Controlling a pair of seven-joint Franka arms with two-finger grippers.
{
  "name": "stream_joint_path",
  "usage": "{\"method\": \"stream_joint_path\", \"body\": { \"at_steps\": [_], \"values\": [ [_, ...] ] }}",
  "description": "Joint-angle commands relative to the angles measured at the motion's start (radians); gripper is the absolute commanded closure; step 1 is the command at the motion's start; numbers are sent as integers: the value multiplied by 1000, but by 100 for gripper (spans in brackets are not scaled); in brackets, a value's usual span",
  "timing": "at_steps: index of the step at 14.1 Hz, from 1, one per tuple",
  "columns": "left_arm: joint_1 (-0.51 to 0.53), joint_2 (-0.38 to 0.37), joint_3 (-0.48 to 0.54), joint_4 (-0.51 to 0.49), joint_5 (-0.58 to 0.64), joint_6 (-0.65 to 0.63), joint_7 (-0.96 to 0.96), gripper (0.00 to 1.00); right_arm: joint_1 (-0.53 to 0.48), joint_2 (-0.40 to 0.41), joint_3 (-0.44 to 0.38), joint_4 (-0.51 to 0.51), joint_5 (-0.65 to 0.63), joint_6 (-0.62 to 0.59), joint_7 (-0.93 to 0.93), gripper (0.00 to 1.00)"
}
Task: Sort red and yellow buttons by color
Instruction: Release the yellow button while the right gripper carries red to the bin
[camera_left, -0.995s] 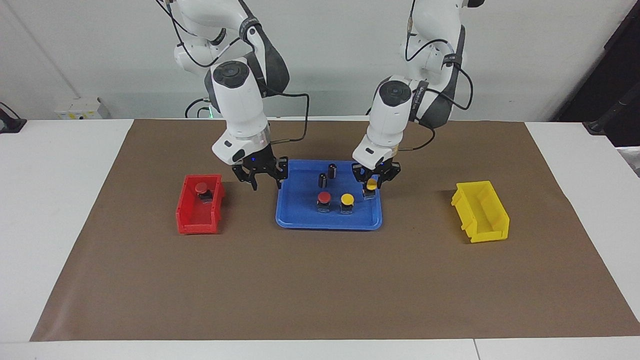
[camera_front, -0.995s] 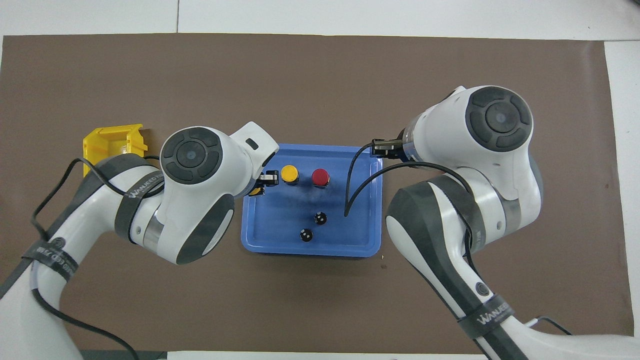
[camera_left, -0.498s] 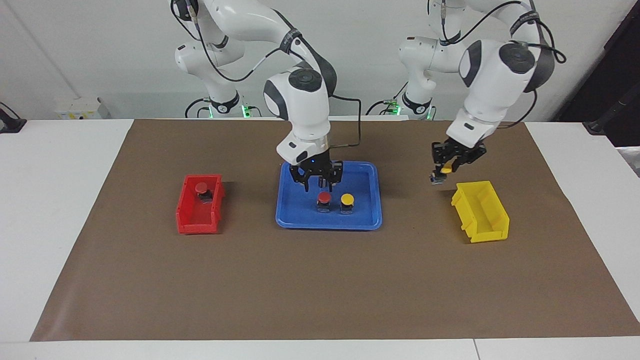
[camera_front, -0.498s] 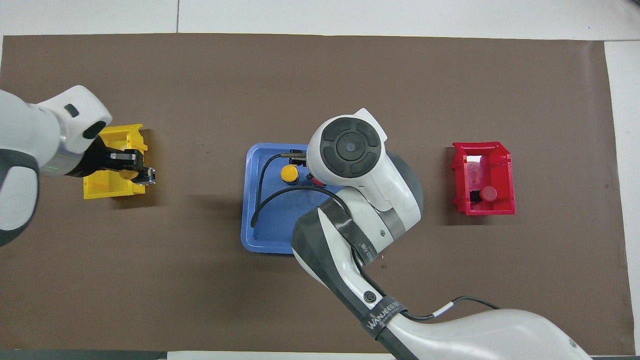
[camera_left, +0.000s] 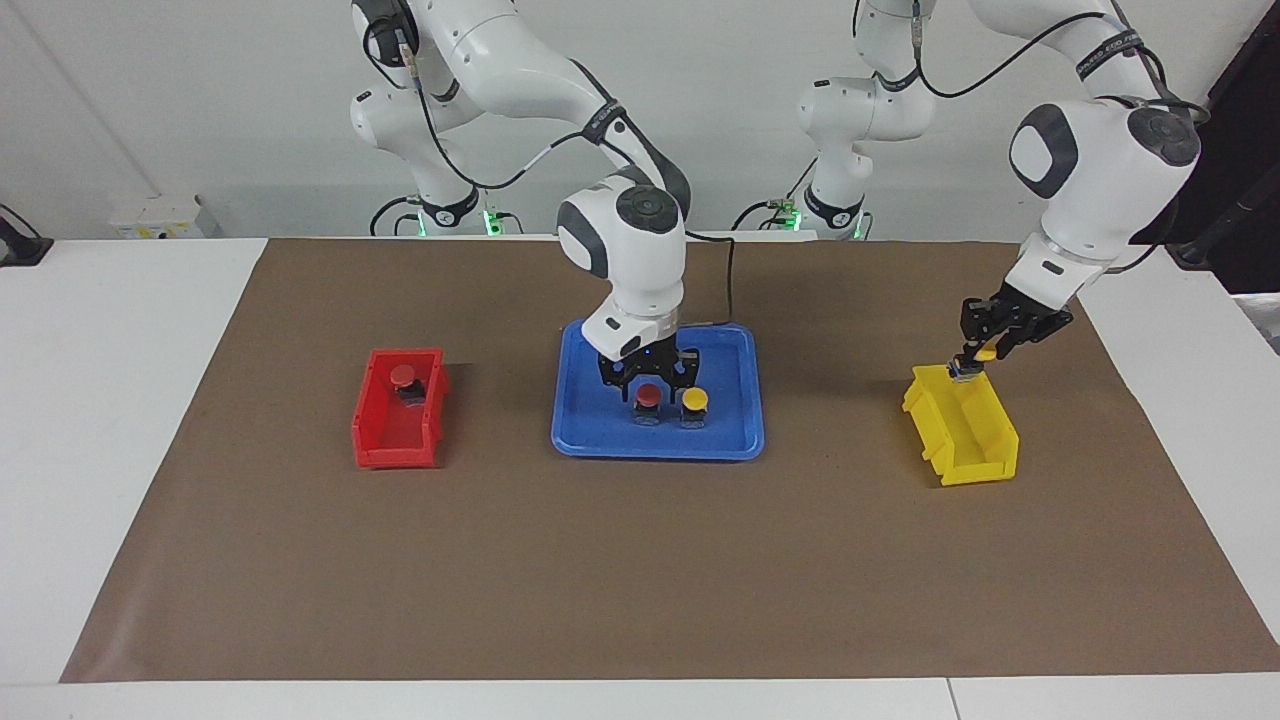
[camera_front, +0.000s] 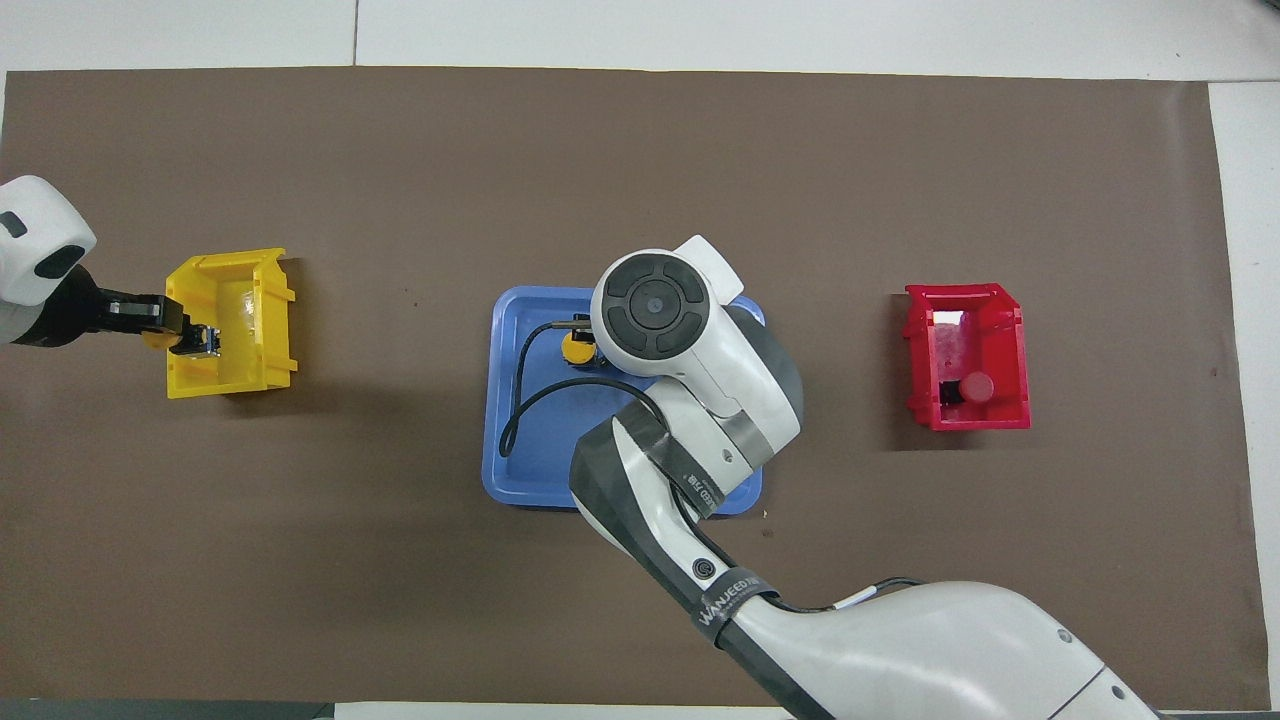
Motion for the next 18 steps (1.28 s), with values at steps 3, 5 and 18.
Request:
{"method": "stream_joint_path", "body": {
  "at_steps": [3, 5, 18],
  "values": [
    [28, 23, -12, -90, -18, 147, 48, 99, -3, -17, 3, -77, -21, 74, 11, 32],
    [28, 32, -12, -134, -18, 220, 46, 99, -3, -20, 3, -89, -21, 83, 11, 36],
    [28, 47, -12, -231, -18, 321, 46, 44, -294, -240, -4, -92, -16, -196, -381, 75]
  ]
}}
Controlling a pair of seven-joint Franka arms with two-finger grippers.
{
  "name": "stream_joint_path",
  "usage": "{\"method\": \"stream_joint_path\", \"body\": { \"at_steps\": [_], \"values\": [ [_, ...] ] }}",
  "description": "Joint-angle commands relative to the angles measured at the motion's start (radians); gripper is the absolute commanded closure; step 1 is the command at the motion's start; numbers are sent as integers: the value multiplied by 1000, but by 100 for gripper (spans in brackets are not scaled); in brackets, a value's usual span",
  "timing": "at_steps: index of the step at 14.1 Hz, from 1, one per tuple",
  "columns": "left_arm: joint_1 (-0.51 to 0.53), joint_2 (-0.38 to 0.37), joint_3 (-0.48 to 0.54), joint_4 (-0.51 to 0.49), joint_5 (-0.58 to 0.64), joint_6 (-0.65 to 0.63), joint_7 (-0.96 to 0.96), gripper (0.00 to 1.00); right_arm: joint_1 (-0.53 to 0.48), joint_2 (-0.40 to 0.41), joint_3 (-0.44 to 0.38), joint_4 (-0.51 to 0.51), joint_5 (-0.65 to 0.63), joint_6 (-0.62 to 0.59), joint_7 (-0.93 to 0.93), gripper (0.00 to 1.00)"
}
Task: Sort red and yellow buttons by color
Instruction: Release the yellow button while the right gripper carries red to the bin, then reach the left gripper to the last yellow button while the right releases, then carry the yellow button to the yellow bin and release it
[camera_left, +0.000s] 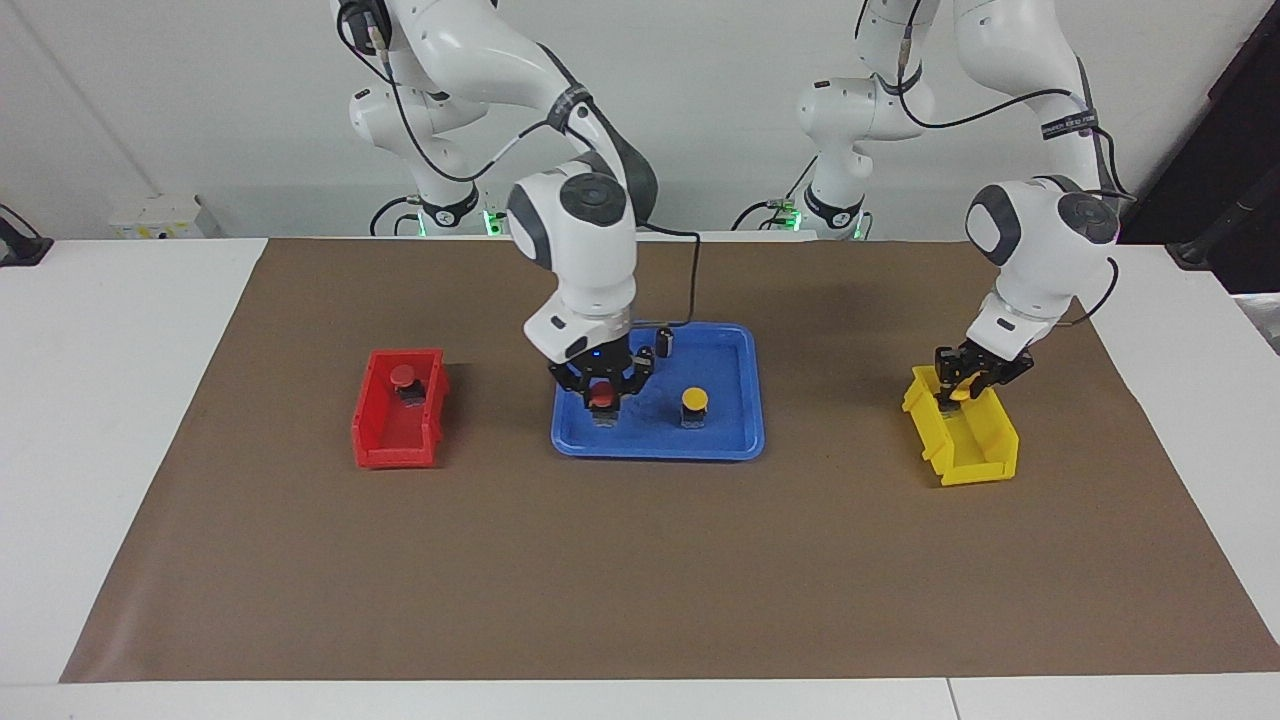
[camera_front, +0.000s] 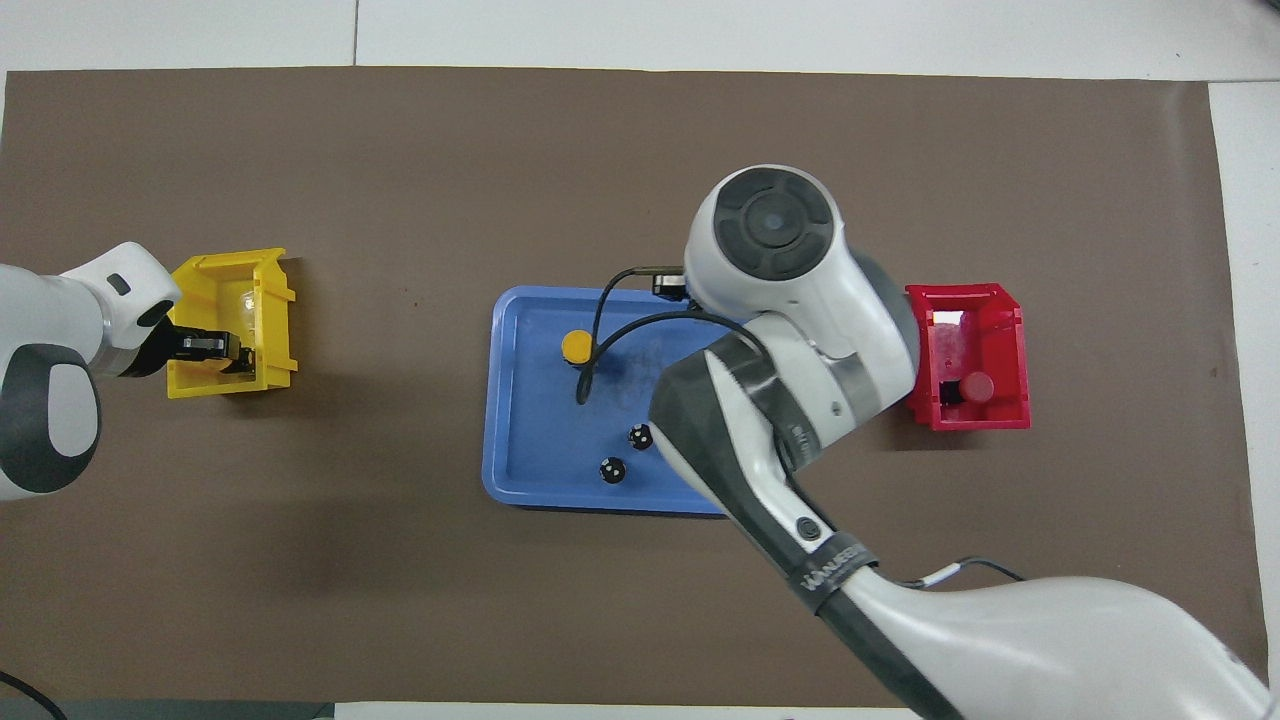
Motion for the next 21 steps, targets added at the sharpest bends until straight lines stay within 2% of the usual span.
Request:
{"method": "stream_joint_path", "body": {
  "at_steps": [1, 3, 5, 6, 9, 11, 13, 14, 16, 20, 21],
  "values": [
    [14, -15, -9, 7, -18, -8, 19, 43, -184, -149, 16, -161, 2, -9, -209, 74],
    [12, -23, -9, 91, -18, -130, 16, 37, -273, -162, 16, -183, 16, -1, -352, 74],
    [-3, -27, -20, 199, -18, -262, -21, 25, -328, -175, 16, -235, 18, 46, -395, 74],
    [-30, -23, -39, 236, -18, -290, -114, 17, -350, -191, 16, -290, 18, 101, -421, 74],
    [-242, -18, -47, 234, -18, -229, -431, 13, -378, -231, 16, -445, 29, 278, -467, 74],
    [-398, -6, -47, 243, -12, -197, -656, 13, -402, -238, 16, -471, 29, 295, -493, 74],
    [-503, 69, -47, 293, 16, -177, -804, 13, -408, -237, 16, -500, 30, 324, -497, 74],
    [-547, 132, -47, 347, 34, -177, -878, 13, -407, -237, 16, -520, 30, 359, -497, 74],
    [-589, 213, -47, 414, 36, -175, -927, 13, -408, -228, 16, -545, 30, 398, -497, 74],
    [-618, 304, -47, 430, 34, -106, -932, 14, -405, -179, 18, -548, 30, 433, -497, 71],
    [-621, 318, -47, 436, 36, -97, -941, 14, -405, -177, 18, -546, 30, 433, -497, 63]
  ]
}}
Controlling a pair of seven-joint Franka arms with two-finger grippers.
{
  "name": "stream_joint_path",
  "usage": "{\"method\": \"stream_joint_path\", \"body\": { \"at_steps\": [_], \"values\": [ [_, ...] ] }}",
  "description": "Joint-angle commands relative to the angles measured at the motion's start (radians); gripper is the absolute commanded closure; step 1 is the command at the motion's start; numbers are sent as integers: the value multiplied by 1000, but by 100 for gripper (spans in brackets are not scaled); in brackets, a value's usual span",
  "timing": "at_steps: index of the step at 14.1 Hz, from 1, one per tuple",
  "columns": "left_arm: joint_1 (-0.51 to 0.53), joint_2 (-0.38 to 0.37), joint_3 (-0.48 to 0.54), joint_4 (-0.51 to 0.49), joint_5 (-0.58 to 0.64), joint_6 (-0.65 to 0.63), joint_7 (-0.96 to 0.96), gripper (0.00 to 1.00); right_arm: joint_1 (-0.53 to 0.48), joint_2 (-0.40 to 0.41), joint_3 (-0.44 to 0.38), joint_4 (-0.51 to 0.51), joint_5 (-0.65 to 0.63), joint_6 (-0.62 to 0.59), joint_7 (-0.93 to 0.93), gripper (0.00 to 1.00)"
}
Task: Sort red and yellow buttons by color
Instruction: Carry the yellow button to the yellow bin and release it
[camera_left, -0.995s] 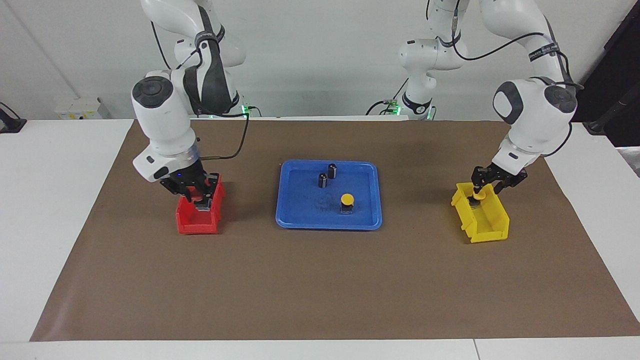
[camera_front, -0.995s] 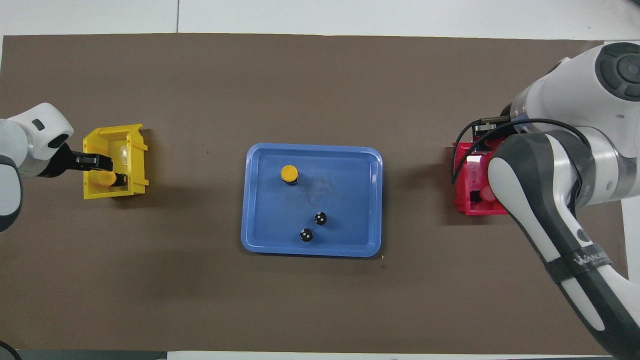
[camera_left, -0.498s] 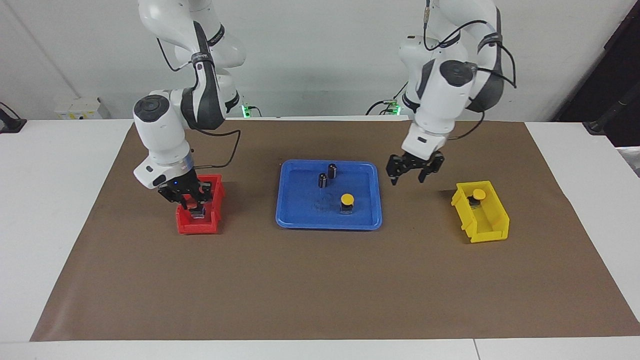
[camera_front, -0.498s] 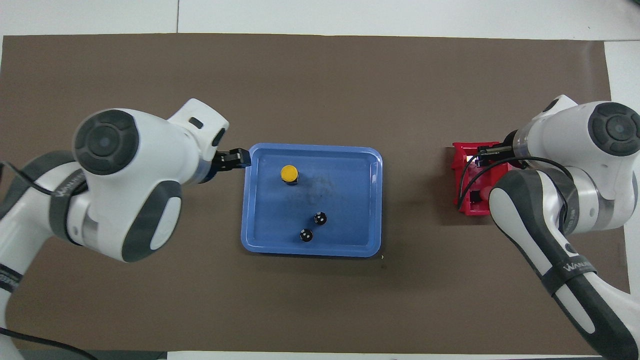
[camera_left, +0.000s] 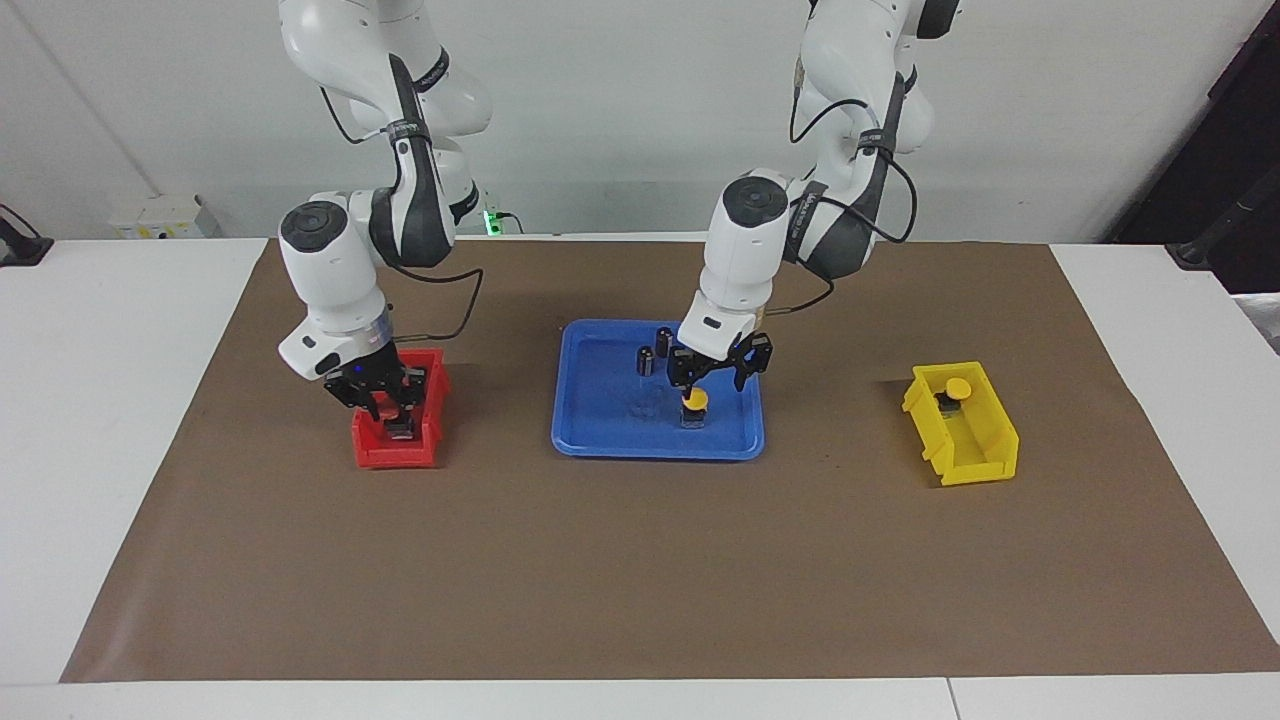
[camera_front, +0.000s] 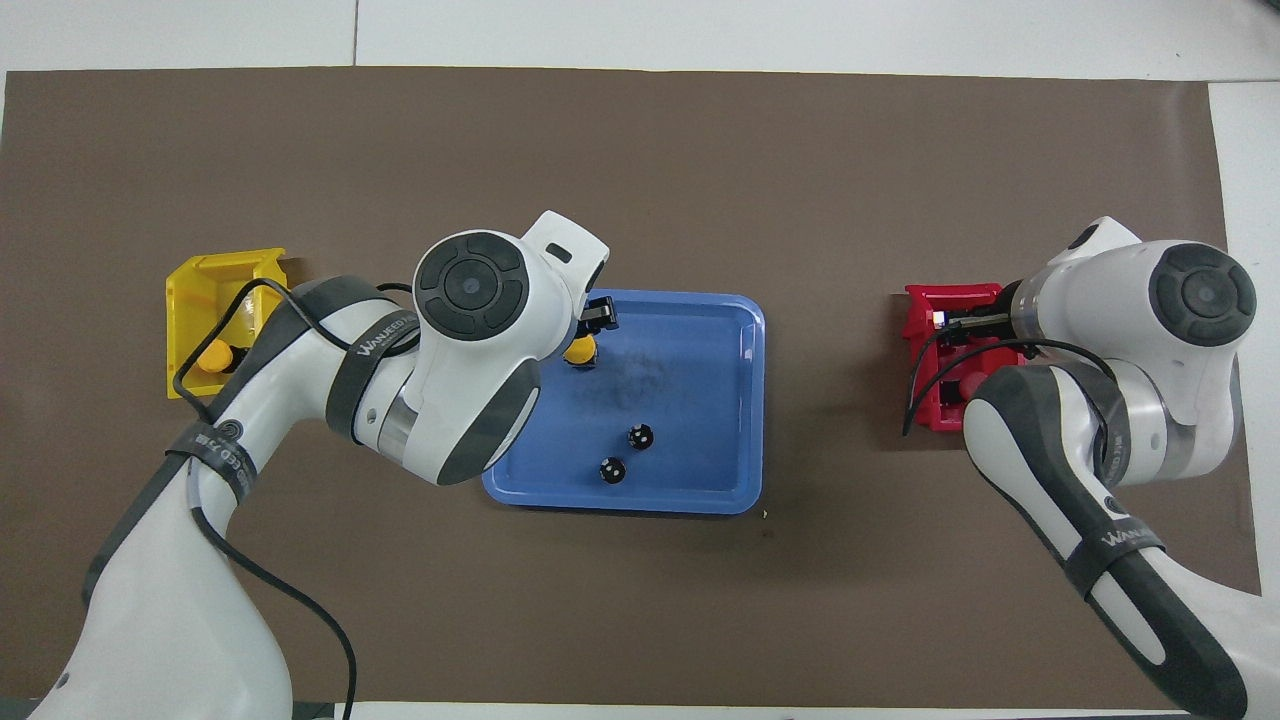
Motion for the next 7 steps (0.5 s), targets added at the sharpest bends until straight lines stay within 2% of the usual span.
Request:
{"method": "stream_joint_path", "body": {
  "at_steps": [1, 2, 3, 6, 7],
  "values": [
    [-26, 42, 18, 34, 20, 15, -31, 16, -15, 6, 12, -4, 23, 14, -33, 52],
    [-28, 42, 18, 32, 23, 9, -32, 17, -16, 6, 12, 4, 23, 2, -46, 36],
    [-32, 42, 18, 29, 23, 3, -34, 17, -19, 6, 11, 19, 23, -19, -66, 28],
    [-49, 41, 17, 25, 23, -7, -37, 19, -19, 6, 11, 114, 21, -145, -76, 17],
    [-49, 39, 17, 25, 23, -10, -37, 23, -19, 3, 11, 151, 21, -191, -76, 12]
  ]
}}
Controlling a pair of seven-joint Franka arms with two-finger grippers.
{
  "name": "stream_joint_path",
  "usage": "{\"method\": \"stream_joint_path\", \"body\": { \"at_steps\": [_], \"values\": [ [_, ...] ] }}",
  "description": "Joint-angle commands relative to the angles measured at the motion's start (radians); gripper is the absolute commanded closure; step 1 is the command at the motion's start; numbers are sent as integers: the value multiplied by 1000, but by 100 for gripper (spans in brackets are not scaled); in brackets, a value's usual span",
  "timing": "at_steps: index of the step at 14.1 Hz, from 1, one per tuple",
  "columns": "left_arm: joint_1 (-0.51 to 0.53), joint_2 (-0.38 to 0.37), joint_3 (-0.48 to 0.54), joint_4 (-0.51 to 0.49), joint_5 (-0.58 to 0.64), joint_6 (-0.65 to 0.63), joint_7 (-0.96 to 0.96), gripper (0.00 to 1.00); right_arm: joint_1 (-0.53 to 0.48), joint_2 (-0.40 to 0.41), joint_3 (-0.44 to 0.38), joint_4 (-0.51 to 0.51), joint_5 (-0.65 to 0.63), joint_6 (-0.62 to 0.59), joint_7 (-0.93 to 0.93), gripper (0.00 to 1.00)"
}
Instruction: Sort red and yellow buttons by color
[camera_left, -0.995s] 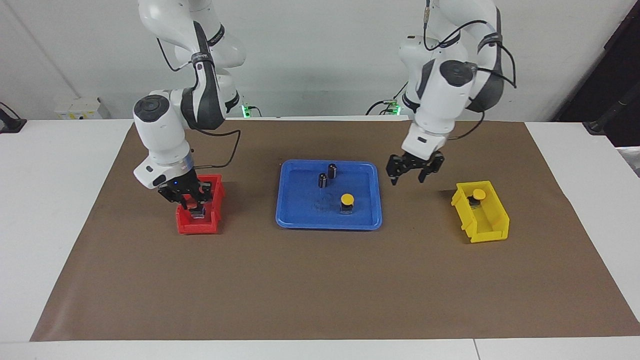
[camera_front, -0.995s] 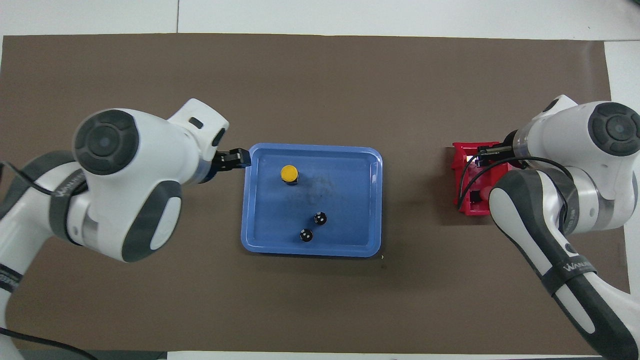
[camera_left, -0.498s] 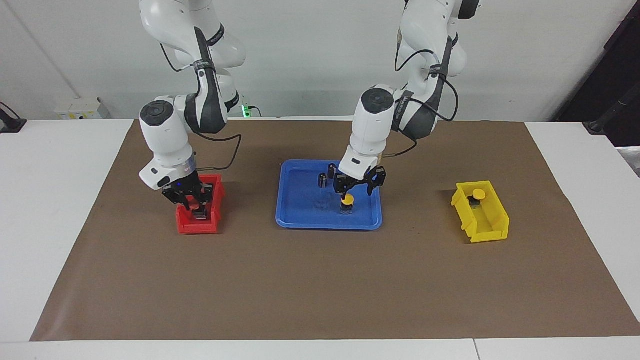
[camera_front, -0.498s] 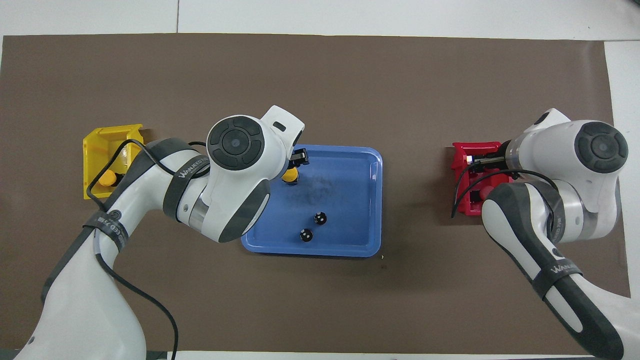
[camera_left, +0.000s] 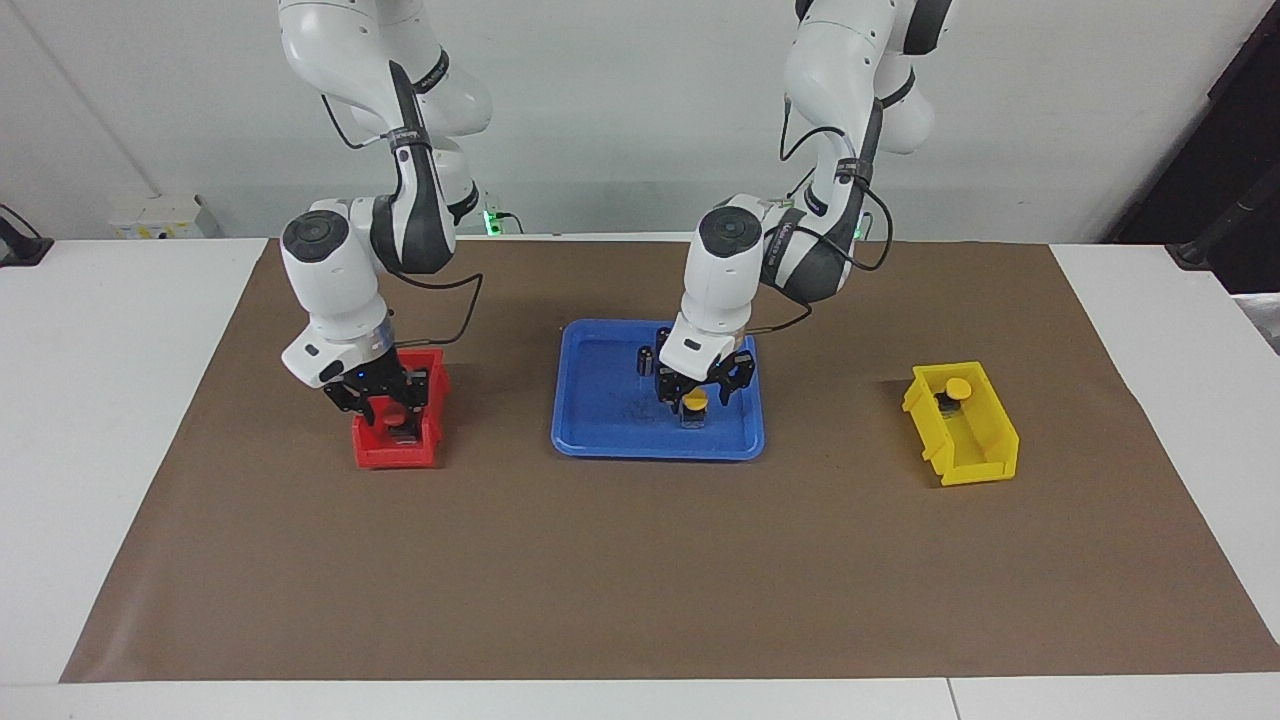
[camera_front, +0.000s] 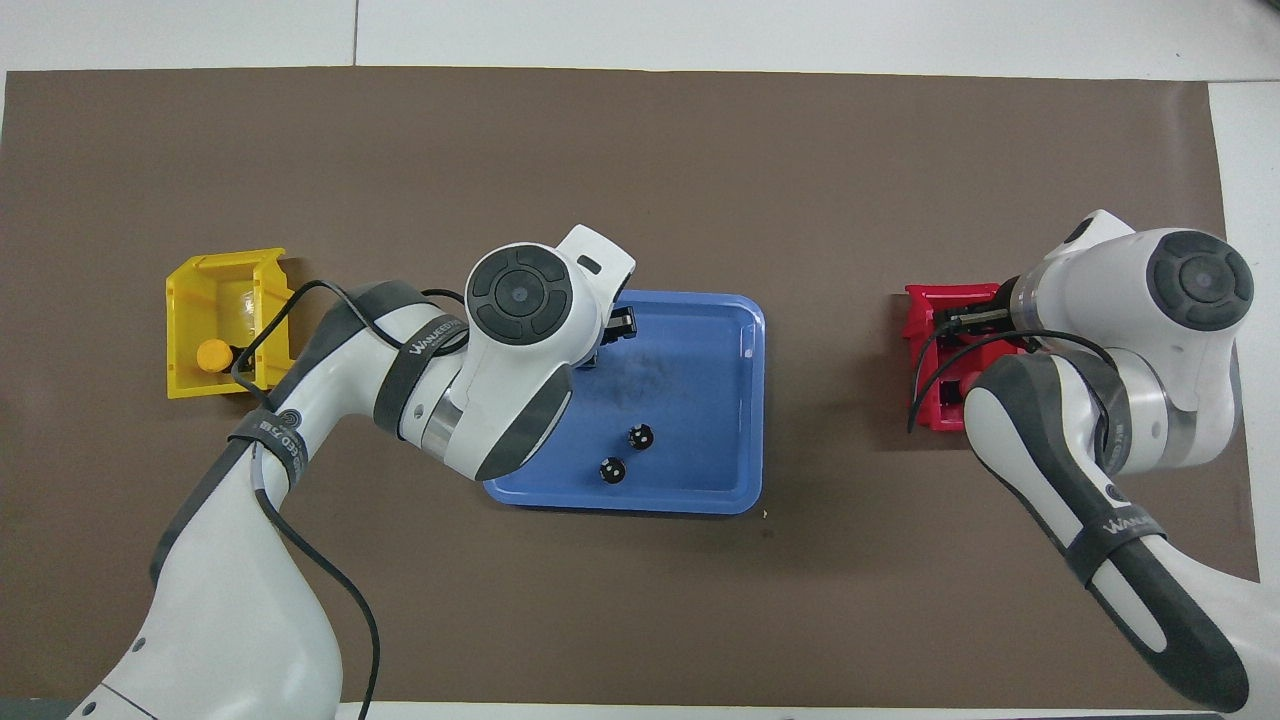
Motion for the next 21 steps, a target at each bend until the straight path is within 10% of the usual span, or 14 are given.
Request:
{"method": "stream_joint_path", "body": {
  "at_steps": [1, 2, 3, 11, 21],
  "values": [
    [-20, 2, 16, 14, 21, -33, -26, 36, -19, -15, 12, 99, 23, -127, -36, 6],
    [-20, 2, 16, 14, 21, -38, -40, 91, -19, -38, 12, 135, 23, -188, -35, 0],
    [-17, 2, 16, 14, 21, -36, -43, 99, -15, -58, 13, 177, 23, -263, -32, 0],
    [162, -104, 27, 180, 17, -341, 150, 99, -60, -153, 0, 505, 51, -823, -36, 0],
    [598, -110, 29, 188, -28, -346, 727, 99, -88, -149, -43, 522, 74, -836, -27, 0]
  ]
}}
